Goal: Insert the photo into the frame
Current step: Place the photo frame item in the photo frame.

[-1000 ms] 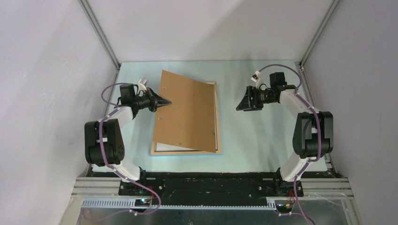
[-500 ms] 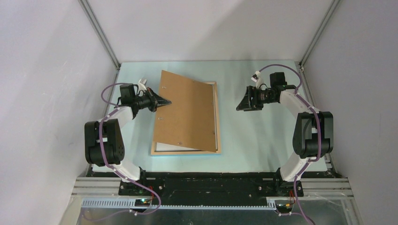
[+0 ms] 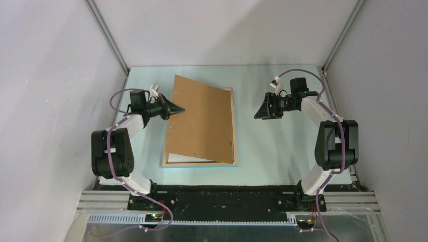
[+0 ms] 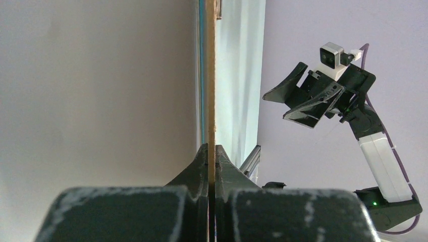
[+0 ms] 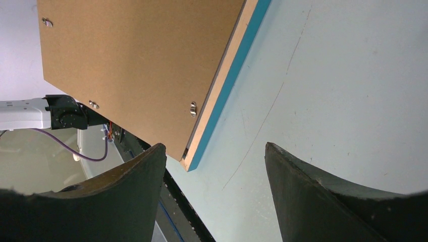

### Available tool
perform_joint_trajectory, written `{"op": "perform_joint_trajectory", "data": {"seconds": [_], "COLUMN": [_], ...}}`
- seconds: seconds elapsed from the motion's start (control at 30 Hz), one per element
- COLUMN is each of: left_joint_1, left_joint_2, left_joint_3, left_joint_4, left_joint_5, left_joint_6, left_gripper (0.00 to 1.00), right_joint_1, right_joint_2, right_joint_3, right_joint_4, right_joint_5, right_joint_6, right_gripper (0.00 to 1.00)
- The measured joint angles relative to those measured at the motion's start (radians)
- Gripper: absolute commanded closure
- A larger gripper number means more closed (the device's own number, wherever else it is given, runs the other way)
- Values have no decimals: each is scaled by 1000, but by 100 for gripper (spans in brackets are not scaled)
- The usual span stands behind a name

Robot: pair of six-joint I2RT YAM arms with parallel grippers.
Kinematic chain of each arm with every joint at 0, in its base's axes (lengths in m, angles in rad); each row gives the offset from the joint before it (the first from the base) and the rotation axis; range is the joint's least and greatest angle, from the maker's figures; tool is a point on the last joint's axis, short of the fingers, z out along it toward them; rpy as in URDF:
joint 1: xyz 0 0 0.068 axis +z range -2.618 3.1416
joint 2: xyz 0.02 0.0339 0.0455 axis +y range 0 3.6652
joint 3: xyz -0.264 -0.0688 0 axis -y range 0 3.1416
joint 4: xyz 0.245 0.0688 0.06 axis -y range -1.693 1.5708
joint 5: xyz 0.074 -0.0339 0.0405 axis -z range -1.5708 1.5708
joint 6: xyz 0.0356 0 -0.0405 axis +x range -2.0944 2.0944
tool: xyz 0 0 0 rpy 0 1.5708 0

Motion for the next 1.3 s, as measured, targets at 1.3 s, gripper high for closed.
{"op": "perform_joint_trajectory", "data": {"seconds": [1.3], "left_joint_1": [-2], "left_joint_2": [32], "left_joint_3": [5], "left_joint_4": [22], "left_joint_5": [0], "left_joint_6": [-26], "left_gripper": [100], "right_joint_1": [0], "right_joint_2": [14], "right_joint_3": [0], "right_joint_4": [0], "right_joint_5": [0], "right_joint_6": [-1], "right_gripper": [24]}}
